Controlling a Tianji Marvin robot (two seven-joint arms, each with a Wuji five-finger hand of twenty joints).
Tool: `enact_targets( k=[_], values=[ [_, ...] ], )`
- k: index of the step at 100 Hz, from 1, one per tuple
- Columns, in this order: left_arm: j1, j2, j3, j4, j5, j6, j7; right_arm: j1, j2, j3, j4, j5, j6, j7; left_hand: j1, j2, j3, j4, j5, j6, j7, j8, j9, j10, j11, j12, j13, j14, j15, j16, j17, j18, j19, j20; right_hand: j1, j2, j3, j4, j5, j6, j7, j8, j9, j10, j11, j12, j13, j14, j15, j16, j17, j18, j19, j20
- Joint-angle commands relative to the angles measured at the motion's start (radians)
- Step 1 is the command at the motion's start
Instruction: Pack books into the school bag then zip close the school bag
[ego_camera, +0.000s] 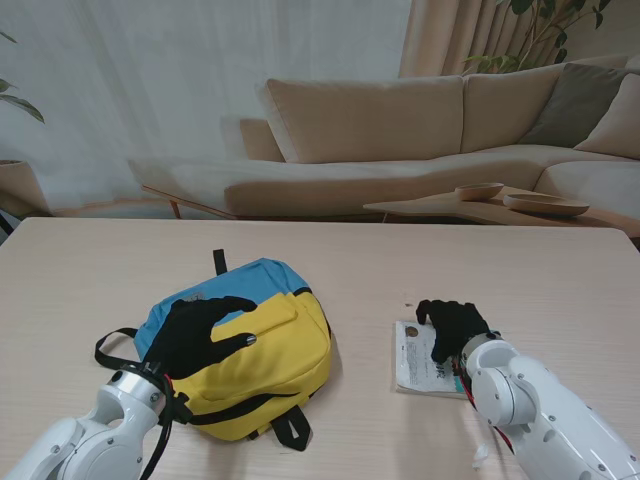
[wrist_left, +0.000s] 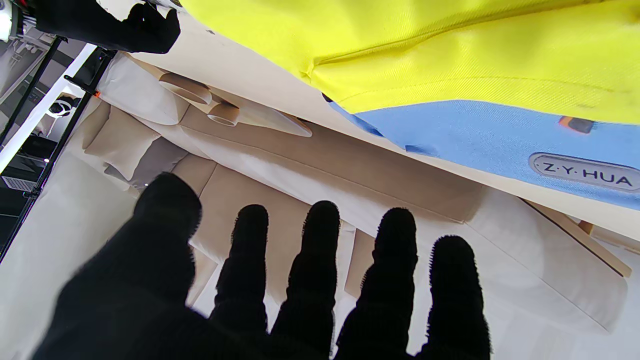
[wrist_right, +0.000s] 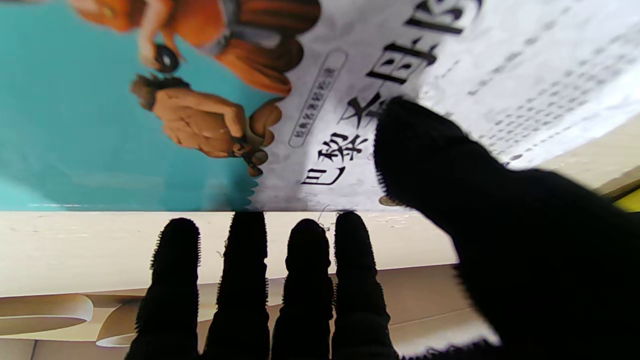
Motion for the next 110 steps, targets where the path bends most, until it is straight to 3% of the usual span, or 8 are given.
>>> enact_targets(
  k=[1, 7, 24, 42, 61, 75, 88, 110],
  values=[
    [0.008, -0.005, -0.001, -0.011, 0.001, -0.002, -0.016, -0.032, -0.012, -0.023, 0.069, -0.008, -0.001, 0.023, -0.017, -0.011, 0.027, 0.028, -0.032, -0.006, -0.002, -0.013, -0.025, -0.01, 0.015, 0.007, -0.019, -0.016, 0.009, 0.01, -0.018, -0.017, -0.028, 0.014, 0.231, 0.058, 0.003, 0.025, -0.019, -0.054, 0.083, 0.05, 0.024, -0.047, 0.018, 0.027, 0.047, -0.027, 0.078, 0.042, 0.0, -0.013, 0.022, 0.012],
    [0.009, -0.005, -0.001, -0.011, 0.002, -0.001, -0.016, -0.031, -0.012, -0.024, 0.07, -0.01, -0.001, 0.018, -0.017, -0.012, 0.03, 0.027, -0.033, -0.004, 0.001, -0.011, -0.029, -0.009, 0.017, 0.008, -0.019, -0.015, 0.01, 0.011, -0.02, -0.018, -0.028, 0.015, 0.208, 0.064, -0.006, 0.021, -0.034, -0.062, 0.08, 0.059, -0.006, -0.038, -0.018, -0.021, 0.033, -0.024, 0.039, 0.024, -0.011, -0.011, 0.012, 0.008],
    [0.011, -0.005, -0.002, -0.013, 0.005, -0.001, -0.014, -0.05, -0.013, 0.0, 0.052, -0.019, -0.023, 0.006, -0.019, -0.016, 0.036, 0.026, -0.042, -0.002, 0.008, -0.006, -0.039, -0.014, 0.022, 0.013, -0.023, -0.016, 0.011, 0.013, -0.021, -0.02, -0.029, 0.017, 0.141, 0.083, -0.041, 0.016, -0.085, 0.004, -0.1, -0.088, -0.116, 0.047, -0.126, -0.427, 0.013, -0.006, -0.193, -0.093, -0.028, 0.001, -0.014, -0.01],
    [0.013, -0.004, -0.003, -0.015, 0.006, -0.003, -0.016, -0.075, -0.009, 0.026, 0.021, -0.065, -0.035, 0.013, -0.023, -0.016, 0.039, 0.025, -0.052, -0.002, 0.011, -0.004, -0.048, -0.019, 0.025, 0.016, -0.028, -0.02, 0.011, 0.014, -0.024, -0.021, -0.032, 0.018, 0.077, 0.063, -0.072, 0.002, -0.126, 0.041, -0.274, -0.238, -0.202, 0.138, -0.443, -0.708, -0.034, 0.013, -0.427, -0.21, -0.039, -0.001, -0.042, -0.029],
    [0.017, -0.005, -0.006, -0.016, 0.009, -0.007, -0.011, -0.086, 0.0, 0.035, -0.005, -0.087, -0.012, 0.083, -0.024, -0.019, 0.043, 0.025, -0.058, -0.001, 0.012, -0.003, -0.051, -0.02, 0.028, 0.018, -0.03, -0.02, 0.011, 0.015, -0.024, -0.02, -0.033, 0.019, 0.072, 0.066, -0.086, 0.002, -0.114, 0.08, -0.338, -0.282, -0.186, 0.188, -0.514, -0.734, -0.034, 0.03, -0.549, -0.273, -0.044, 0.011, -0.072, -0.048],
    [0.02, -0.005, -0.008, -0.018, 0.01, -0.009, -0.012, -0.08, 0.002, 0.025, 0.01, -0.075, -0.009, 0.103, -0.024, -0.021, 0.045, 0.024, -0.06, -0.001, 0.012, -0.003, -0.058, -0.019, 0.027, 0.018, -0.034, -0.02, 0.009, 0.015, -0.026, -0.021, -0.035, 0.02, 0.106, 0.068, -0.077, 0.009, -0.082, 0.086, -0.351, -0.311, -0.068, 0.179, -0.522, -0.732, 0.006, 0.035, -0.55, -0.274, -0.016, 0.022, -0.067, -0.049],
    [0.022, -0.005, -0.01, -0.019, 0.012, -0.009, -0.011, -0.073, 0.002, 0.01, 0.03, -0.064, -0.006, 0.094, -0.025, -0.023, 0.047, 0.024, -0.061, 0.0, 0.012, -0.003, -0.059, -0.019, 0.027, 0.018, -0.034, -0.02, 0.009, 0.016, -0.025, -0.021, -0.036, 0.021, 0.146, 0.057, -0.052, 0.015, -0.037, 0.091, -0.331, -0.333, 0.048, 0.14, -0.406, -0.665, 0.033, 0.028, -0.466, -0.228, 0.001, 0.035, -0.036, -0.032],
    [0.023, -0.005, -0.01, -0.02, 0.018, -0.009, -0.009, -0.057, 0.001, -0.019, 0.066, -0.055, -0.01, 0.071, -0.026, -0.027, 0.05, 0.023, -0.066, 0.0, 0.013, -0.003, -0.065, -0.023, 0.028, 0.019, -0.037, -0.024, 0.008, 0.016, -0.027, -0.023, -0.038, 0.021, 0.193, 0.043, -0.029, 0.016, -0.012, 0.098, -0.29, -0.333, 0.075, 0.09, -0.114, -0.543, 0.039, 0.02, -0.326, -0.157, -0.002, 0.036, -0.011, -0.014]
  ],
)
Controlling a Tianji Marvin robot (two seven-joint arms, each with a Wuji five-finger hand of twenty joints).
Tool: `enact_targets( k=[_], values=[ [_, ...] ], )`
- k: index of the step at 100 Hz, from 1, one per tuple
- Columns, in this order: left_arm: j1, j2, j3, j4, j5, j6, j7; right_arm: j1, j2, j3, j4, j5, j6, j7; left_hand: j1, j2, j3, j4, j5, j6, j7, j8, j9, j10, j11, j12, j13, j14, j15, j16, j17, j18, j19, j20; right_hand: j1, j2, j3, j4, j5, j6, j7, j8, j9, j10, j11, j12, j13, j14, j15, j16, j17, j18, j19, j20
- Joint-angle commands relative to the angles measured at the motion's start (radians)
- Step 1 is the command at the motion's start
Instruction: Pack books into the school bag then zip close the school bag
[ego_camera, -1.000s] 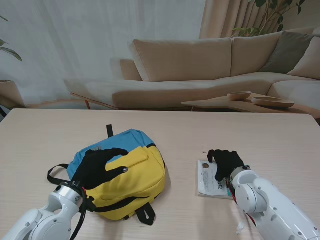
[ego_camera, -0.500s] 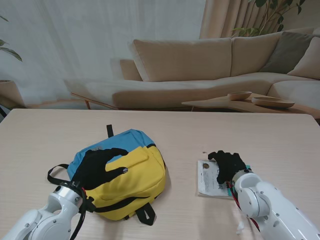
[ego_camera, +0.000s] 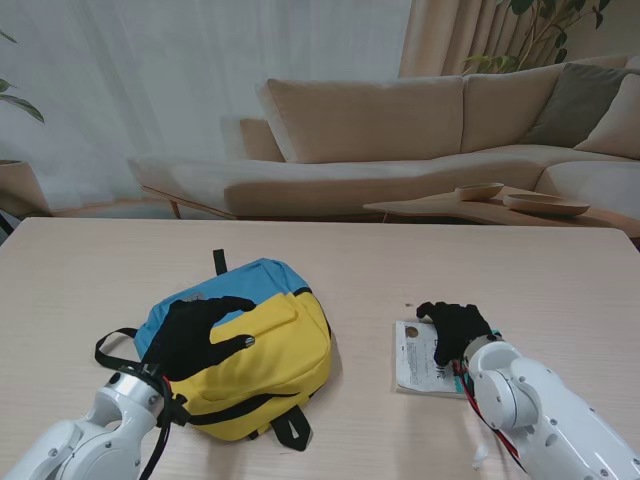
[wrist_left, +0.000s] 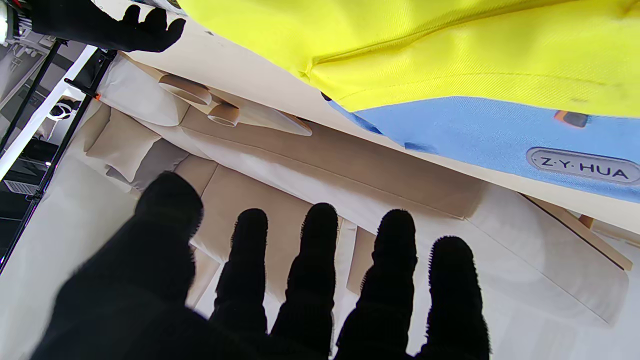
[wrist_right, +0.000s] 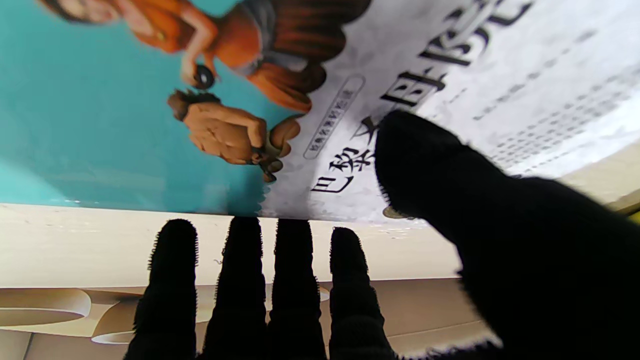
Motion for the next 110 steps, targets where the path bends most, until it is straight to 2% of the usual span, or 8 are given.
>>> enact_targets(
  k=[1, 38, 47, 60, 64, 74, 84, 110],
  values=[
    [0.009, -0.005, -0.001, -0.012, 0.002, -0.001, -0.014, -0.04, -0.006, -0.032, 0.089, -0.003, -0.002, 0.036, -0.025, -0.018, 0.03, 0.023, -0.038, 0.0, 0.008, -0.003, -0.037, -0.013, 0.012, 0.017, -0.024, -0.022, 0.008, 0.015, -0.023, -0.017, -0.037, 0.018, 0.218, 0.011, -0.052, -0.011, 0.027, 0.022, 0.022, -0.008, 0.081, -0.063, 0.204, 0.089, 0.016, -0.005, 0.044, 0.029, -0.003, 0.016, 0.016, 0.018],
    [0.01, -0.004, -0.001, -0.012, 0.011, 0.0, -0.017, -0.012, -0.009, -0.081, 0.143, -0.009, -0.007, -0.032, -0.026, -0.025, 0.039, 0.023, -0.05, 0.001, 0.009, -0.002, -0.052, -0.018, 0.022, 0.026, -0.035, -0.027, 0.006, 0.017, -0.028, -0.023, -0.042, 0.021, 0.287, 0.015, -0.014, 0.002, 0.113, 0.001, 0.161, 0.127, 0.181, -0.17, 0.348, 0.441, 0.078, -0.028, 0.348, 0.175, -0.022, 0.021, -0.001, 0.007],
    [0.01, -0.004, -0.001, -0.012, 0.013, 0.0, -0.016, -0.005, -0.013, -0.091, 0.161, -0.008, -0.011, -0.071, -0.028, -0.027, 0.041, 0.022, -0.054, 0.001, 0.009, -0.002, -0.058, -0.02, 0.024, 0.029, -0.038, -0.03, 0.005, 0.017, -0.03, -0.025, -0.043, 0.022, 0.349, -0.007, -0.002, -0.09, 0.147, -0.005, 0.178, 0.149, 0.251, -0.205, 0.379, 0.563, 0.127, -0.039, 0.445, 0.224, 0.007, 0.023, 0.01, 0.013],
    [0.01, -0.003, -0.001, -0.012, 0.016, 0.0, -0.017, 0.003, -0.017, -0.102, 0.176, -0.002, -0.015, -0.098, -0.031, -0.03, 0.044, 0.021, -0.059, 0.001, 0.008, -0.002, -0.062, -0.021, 0.027, 0.032, -0.041, -0.031, 0.005, 0.018, -0.03, -0.026, -0.044, 0.024, 0.387, -0.007, 0.005, -0.111, 0.17, -0.011, 0.18, 0.147, 0.313, -0.237, 0.409, 0.627, 0.179, -0.048, 0.502, 0.25, 0.023, 0.024, 0.013, 0.016],
    [0.01, -0.003, -0.001, -0.013, 0.016, 0.0, -0.017, 0.004, -0.017, -0.102, 0.177, 0.0, -0.016, -0.1, -0.03, -0.03, 0.045, 0.021, -0.06, 0.001, 0.009, -0.002, -0.065, -0.022, 0.028, 0.033, -0.043, -0.032, 0.005, 0.018, -0.032, -0.027, -0.045, 0.024, 0.381, -0.009, 0.005, -0.112, 0.167, -0.013, 0.172, 0.142, 0.305, -0.234, 0.396, 0.615, 0.174, -0.047, 0.492, 0.247, 0.019, 0.022, 0.004, 0.012],
    [0.011, -0.003, -0.002, -0.014, 0.019, 0.001, -0.017, -0.008, -0.018, -0.085, 0.163, 0.0, -0.029, -0.103, -0.032, -0.031, 0.047, 0.021, -0.06, 0.001, 0.011, -0.001, -0.066, -0.022, 0.029, 0.034, -0.043, -0.032, 0.005, 0.019, -0.032, -0.027, -0.046, 0.025, 0.316, 0.01, -0.003, -0.102, 0.148, -0.028, 0.149, 0.113, 0.234, -0.192, 0.326, 0.43, 0.145, -0.041, 0.385, 0.198, 0.0, 0.019, -0.023, -0.003],
    [0.013, -0.003, -0.004, -0.014, 0.019, -0.001, -0.018, -0.029, -0.02, -0.055, 0.131, 0.008, -0.036, -0.094, -0.033, -0.032, 0.049, 0.021, -0.06, 0.001, 0.012, 0.0, -0.068, -0.022, 0.029, 0.035, -0.044, -0.032, 0.004, 0.019, -0.032, -0.027, -0.047, 0.026, 0.228, 0.073, -0.023, -0.001, 0.15, -0.036, 0.141, 0.105, 0.18, -0.143, 0.27, 0.289, 0.122, -0.024, 0.297, 0.154, -0.005, 0.02, -0.027, -0.007],
    [0.021, 0.0, -0.009, -0.022, 0.022, 0.004, -0.034, -0.092, -0.02, 0.029, 0.037, 0.01, -0.069, -0.056, -0.031, -0.031, 0.047, 0.02, -0.055, -0.011, 0.006, -0.004, -0.081, -0.019, -0.015, 0.002, -0.052, -0.036, -0.023, 0.002, -0.034, -0.031, -0.055, 0.026, 0.086, 0.098, -0.103, -0.007, 0.13, -0.034, 0.068, 0.069, 0.073, -0.02, -0.032, -0.006, 0.081, 0.001, 0.039, 0.028, -0.02, 0.018, -0.048, -0.019]
  ],
)
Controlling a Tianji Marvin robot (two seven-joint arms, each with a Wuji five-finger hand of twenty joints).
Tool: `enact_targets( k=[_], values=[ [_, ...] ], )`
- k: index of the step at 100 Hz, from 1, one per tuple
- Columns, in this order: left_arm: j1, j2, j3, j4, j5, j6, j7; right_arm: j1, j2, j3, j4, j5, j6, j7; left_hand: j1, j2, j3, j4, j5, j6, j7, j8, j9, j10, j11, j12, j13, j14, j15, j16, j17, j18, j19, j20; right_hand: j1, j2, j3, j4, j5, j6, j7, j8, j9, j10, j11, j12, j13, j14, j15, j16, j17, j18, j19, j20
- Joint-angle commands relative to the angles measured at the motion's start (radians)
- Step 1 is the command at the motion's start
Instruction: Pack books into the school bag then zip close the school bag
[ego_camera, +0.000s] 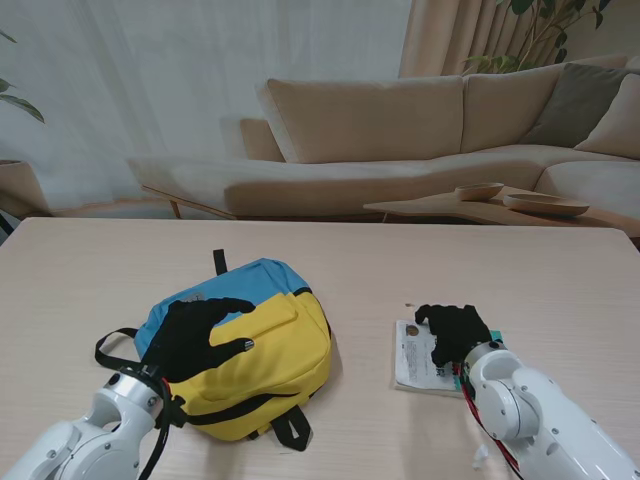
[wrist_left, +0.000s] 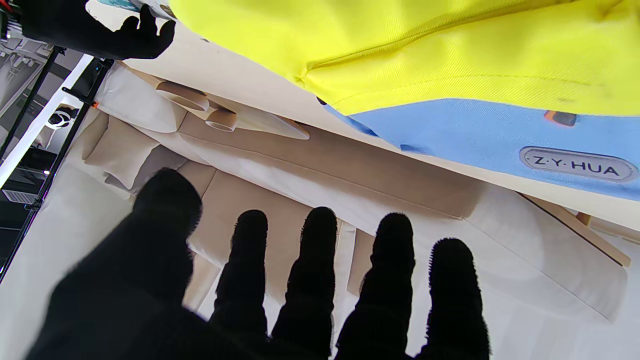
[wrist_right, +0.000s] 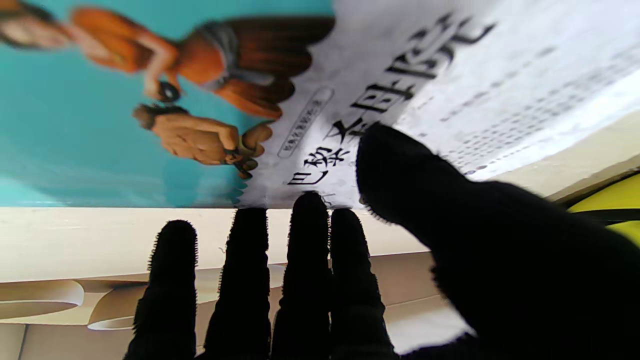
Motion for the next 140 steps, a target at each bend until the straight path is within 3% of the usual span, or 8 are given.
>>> enact_targets(
  k=[1, 23, 57, 100, 118, 127, 134, 140],
  values=[
    [0.014, -0.002, -0.002, -0.015, 0.001, 0.004, -0.022, -0.053, 0.002, -0.004, 0.025, -0.003, -0.009, 0.048, -0.019, -0.008, 0.026, 0.02, -0.043, -0.012, 0.002, -0.005, -0.03, -0.016, -0.021, -0.019, -0.019, -0.021, -0.023, -0.008, -0.023, -0.027, -0.033, 0.015, 0.011, -0.022, -0.064, 0.028, -0.007, -0.01, 0.018, 0.001, -0.043, 0.116, -0.23, -0.159, 0.012, 0.03, -0.025, -0.031, -0.02, 0.016, -0.024, -0.02],
    [0.019, -0.003, -0.014, -0.02, -0.02, -0.013, -0.026, -0.1, 0.002, 0.049, -0.035, -0.011, -0.01, 0.079, -0.018, -0.009, 0.025, 0.02, -0.037, -0.012, -0.005, -0.01, -0.033, -0.013, -0.038, -0.036, -0.023, -0.021, -0.04, -0.017, -0.025, -0.026, -0.046, 0.01, -0.044, -0.001, -0.113, 0.022, -0.085, 0.0, -0.091, -0.066, -0.172, 0.164, -0.424, -0.243, -0.066, 0.029, -0.227, -0.132, -0.045, -0.002, -0.07, -0.048],
    [0.004, 0.004, -0.045, -0.005, -0.06, -0.06, -0.079, -0.126, -0.005, 0.073, -0.055, -0.019, 0.052, 0.056, -0.018, -0.004, 0.024, 0.02, -0.039, -0.011, -0.007, -0.012, -0.039, -0.014, -0.039, -0.038, -0.029, -0.021, -0.051, -0.021, -0.033, -0.032, -0.064, 0.004, -0.043, 0.067, -0.146, 0.037, -0.226, 0.007, -0.173, -0.127, -0.299, 0.145, -0.599, -0.325, -0.189, -0.017, -0.381, -0.214, -0.092, -0.069, -0.136, -0.089],
    [-0.001, 0.008, -0.07, 0.008, -0.095, -0.106, -0.111, -0.111, -0.009, 0.068, -0.034, -0.015, 0.096, 0.036, -0.016, -0.005, 0.023, 0.021, -0.044, -0.008, -0.012, -0.015, -0.035, -0.01, -0.038, -0.037, -0.028, -0.022, -0.057, -0.022, -0.032, -0.031, -0.074, 0.004, -0.036, 0.106, -0.15, 0.056, -0.229, -0.004, -0.174, -0.107, -0.301, 0.122, -0.586, -0.317, -0.196, -0.028, -0.377, -0.214, -0.1, -0.065, -0.135, -0.092],
    [-0.012, 0.01, -0.071, 0.016, -0.105, -0.114, -0.128, -0.08, 0.0, 0.04, -0.003, 0.002, 0.117, 0.1, -0.017, -0.004, 0.023, 0.021, -0.05, -0.007, -0.014, -0.016, -0.043, -0.013, -0.04, -0.037, -0.031, -0.022, -0.058, -0.022, -0.032, -0.031, -0.075, 0.005, 0.007, 0.088, -0.12, 0.066, -0.232, -0.021, -0.394, -0.14, -0.299, 0.136, -0.757, -0.383, -0.238, -0.028, -0.417, -0.237, -0.118, -0.068, -0.158, -0.111],
    [-0.015, 0.012, -0.071, 0.017, -0.106, -0.116, -0.134, -0.069, 0.004, 0.025, 0.007, 0.01, 0.127, 0.134, -0.017, -0.004, 0.022, 0.021, -0.054, -0.006, -0.015, -0.017, -0.046, -0.015, -0.04, -0.037, -0.03, -0.023, -0.058, -0.022, -0.032, -0.031, -0.075, 0.006, 0.015, 0.081, -0.114, 0.07, -0.188, -0.03, -0.715, 0.105, -0.303, 0.166, -0.838, -0.409, -0.261, -0.01, -0.438, -0.251, -0.127, -0.059, -0.165, -0.125],
    [-0.017, 0.012, -0.071, 0.018, -0.106, -0.116, -0.137, -0.059, 0.007, 0.013, 0.015, 0.01, 0.134, 0.151, -0.016, -0.005, 0.022, 0.021, -0.056, -0.006, -0.015, -0.017, -0.049, -0.017, -0.04, -0.037, -0.031, -0.022, -0.059, -0.022, -0.032, -0.031, -0.075, 0.006, 0.014, 0.077, -0.115, 0.069, -0.184, -0.033, -0.744, 0.125, -0.298, 0.18, -0.838, -0.409, -0.257, 0.002, -0.44, -0.253, -0.128, -0.056, -0.167, -0.126],
    [-0.018, 0.012, -0.071, 0.018, -0.106, -0.115, -0.139, -0.053, 0.007, 0.003, 0.022, 0.014, 0.142, 0.152, -0.016, -0.004, 0.022, 0.021, -0.058, -0.006, -0.016, -0.018, -0.052, -0.018, -0.04, -0.037, -0.032, -0.025, -0.06, -0.023, -0.035, -0.032, -0.078, 0.005, 0.017, 0.065, -0.107, 0.066, -0.181, -0.027, -0.747, 0.167, -0.296, 0.179, -0.677, -0.336, -0.224, 0.009, -0.409, -0.236, -0.116, -0.043, -0.154, -0.119]
  ],
)
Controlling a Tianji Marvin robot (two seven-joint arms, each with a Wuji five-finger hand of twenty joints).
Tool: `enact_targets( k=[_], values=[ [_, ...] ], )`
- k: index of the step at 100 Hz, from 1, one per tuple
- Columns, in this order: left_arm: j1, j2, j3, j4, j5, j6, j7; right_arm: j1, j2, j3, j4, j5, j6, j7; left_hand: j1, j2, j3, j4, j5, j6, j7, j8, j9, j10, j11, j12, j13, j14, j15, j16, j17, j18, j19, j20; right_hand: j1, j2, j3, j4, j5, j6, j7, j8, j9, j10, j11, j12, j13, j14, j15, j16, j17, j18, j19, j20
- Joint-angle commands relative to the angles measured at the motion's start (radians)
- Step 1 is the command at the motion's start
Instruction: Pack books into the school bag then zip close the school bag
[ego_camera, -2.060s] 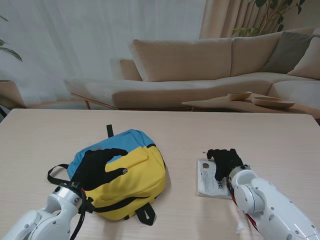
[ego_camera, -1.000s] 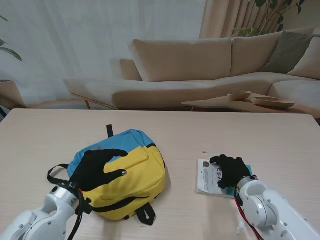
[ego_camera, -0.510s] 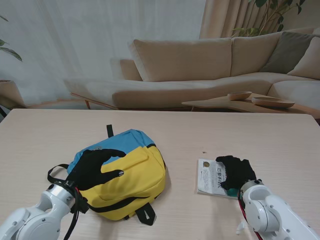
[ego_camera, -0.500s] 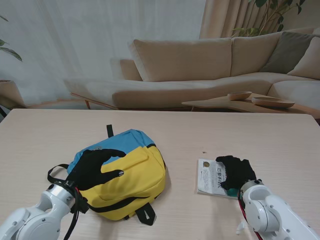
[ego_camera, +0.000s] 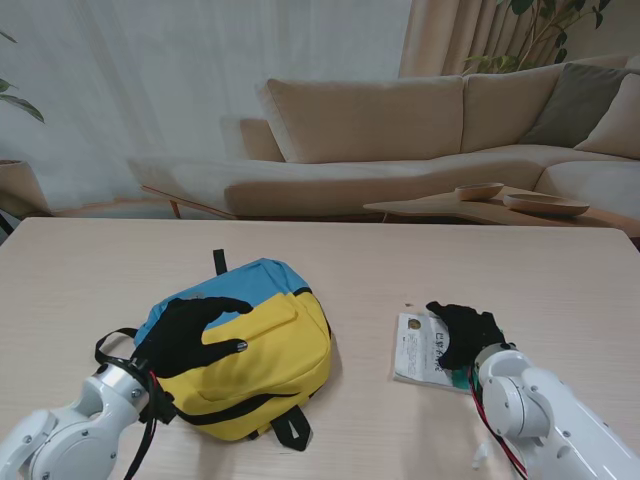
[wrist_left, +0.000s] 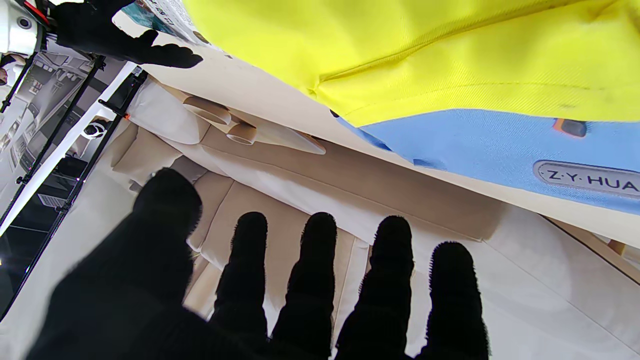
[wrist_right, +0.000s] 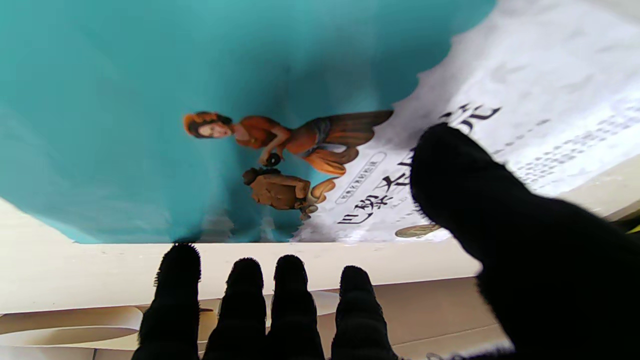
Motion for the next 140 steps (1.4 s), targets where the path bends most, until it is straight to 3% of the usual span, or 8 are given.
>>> enact_targets(
  k=[1, 10, 32, 70, 85, 100, 120, 140],
  values=[
    [0.005, -0.002, -0.001, -0.005, -0.003, 0.0, -0.019, -0.026, -0.006, -0.027, 0.072, -0.004, 0.013, 0.036, -0.016, -0.004, 0.021, 0.021, -0.046, -0.006, -0.004, -0.018, -0.036, -0.015, 0.001, -0.014, -0.027, -0.015, -0.023, -0.014, -0.025, -0.023, -0.029, 0.005, 0.192, -0.021, -0.056, 0.088, -0.005, -0.011, -0.026, 0.06, -0.028, 0.031, 0.143, 0.063, -0.003, 0.012, 0.018, 0.009, 0.0, 0.013, -0.005, -0.008],
    [0.004, -0.001, -0.001, -0.005, -0.001, 0.001, -0.021, -0.021, -0.006, -0.037, 0.079, -0.002, 0.021, 0.037, -0.017, -0.004, 0.021, 0.021, -0.047, -0.008, -0.004, -0.018, -0.037, -0.018, 0.001, -0.014, -0.027, -0.017, -0.023, -0.013, -0.024, -0.023, -0.03, 0.005, 0.202, -0.046, -0.04, 0.084, -0.009, -0.002, 0.056, 0.118, 0.003, 0.0, 0.448, 0.171, 0.043, 0.014, 0.105, 0.056, 0.019, 0.038, 0.033, 0.014],
    [0.002, 0.0, -0.001, -0.003, 0.001, -0.001, -0.026, -0.008, -0.006, -0.062, 0.104, -0.01, 0.029, 0.018, -0.015, -0.006, 0.021, 0.021, -0.05, -0.007, -0.003, -0.018, -0.04, -0.019, 0.004, -0.012, -0.03, -0.017, -0.023, -0.012, -0.024, -0.023, -0.031, 0.005, 0.293, -0.143, 0.027, 0.071, -0.042, 0.017, 0.474, -0.138, 0.129, -0.097, 0.804, 0.334, 0.118, 0.012, 0.347, 0.183, 0.052, 0.077, 0.112, 0.071],
    [0.001, 0.001, -0.001, -0.004, 0.011, -0.003, -0.031, 0.039, -0.012, -0.129, 0.202, 0.001, 0.024, -0.073, -0.018, -0.011, 0.021, 0.021, -0.059, -0.007, -0.004, -0.018, -0.049, -0.022, 0.012, -0.002, -0.04, -0.022, -0.023, -0.009, -0.028, -0.028, -0.04, 0.005, 0.429, -0.177, 0.099, 0.07, 0.026, 0.038, 0.705, -0.195, 0.297, -0.24, 0.953, 0.833, 0.218, -0.025, 0.824, 0.418, 0.109, 0.066, 0.178, 0.118],
    [0.0, 0.002, -0.001, -0.004, 0.014, -0.003, -0.034, 0.047, -0.016, -0.14, 0.22, -0.001, 0.023, -0.111, -0.018, -0.014, 0.022, 0.021, -0.065, -0.007, -0.005, -0.018, -0.061, -0.025, 0.011, -0.001, -0.046, -0.025, -0.025, -0.009, -0.03, -0.03, -0.044, 0.006, 0.501, -0.181, 0.121, 0.01, 0.081, 0.023, 0.784, -0.145, 0.39, -0.289, 0.986, 0.979, 0.318, -0.022, 0.89, 0.46, 0.166, 0.064, 0.218, 0.144],
    [-0.001, 0.003, -0.001, -0.004, 0.016, -0.005, -0.039, 0.048, -0.019, -0.139, 0.224, 0.001, 0.014, -0.134, -0.02, -0.014, 0.022, 0.02, -0.073, -0.008, -0.007, -0.019, -0.071, -0.025, 0.011, 0.002, -0.053, -0.028, -0.027, -0.009, -0.033, -0.035, -0.049, 0.007, 0.533, -0.202, 0.15, -0.035, 0.156, -0.04, 0.934, -0.016, 0.424, -0.294, 0.993, 0.986, 0.342, -0.008, 0.915, 0.44, 0.186, 0.065, 0.222, 0.149],
    [0.0, 0.004, -0.001, -0.005, 0.02, -0.006, -0.038, 0.051, -0.025, -0.14, 0.235, 0.004, -0.008, -0.179, -0.02, -0.018, 0.022, 0.02, -0.077, -0.008, -0.006, -0.018, -0.078, -0.026, 0.014, 0.005, -0.059, -0.03, -0.03, -0.009, -0.034, -0.036, -0.055, 0.009, 0.548, -0.226, 0.16, -0.034, 0.342, -0.164, 1.081, 0.201, 0.465, -0.256, 1.009, 0.957, 0.361, 0.01, 0.93, 0.415, 0.198, 0.079, 0.221, 0.15],
    [0.002, 0.004, -0.004, -0.007, 0.027, -0.008, -0.037, 0.053, -0.029, -0.141, 0.238, 0.003, -0.016, -0.21, -0.021, -0.022, 0.025, 0.02, -0.084, -0.007, -0.008, -0.019, -0.095, -0.029, 0.012, 0.006, -0.071, -0.035, -0.034, -0.009, -0.036, -0.039, -0.059, 0.012, 0.563, -0.238, 0.174, -0.014, 0.406, -0.26, 1.198, 0.357, 0.496, -0.274, 1.029, 0.985, 0.373, 0.017, 0.941, 0.402, 0.211, 0.083, 0.224, 0.15]
  ],
)
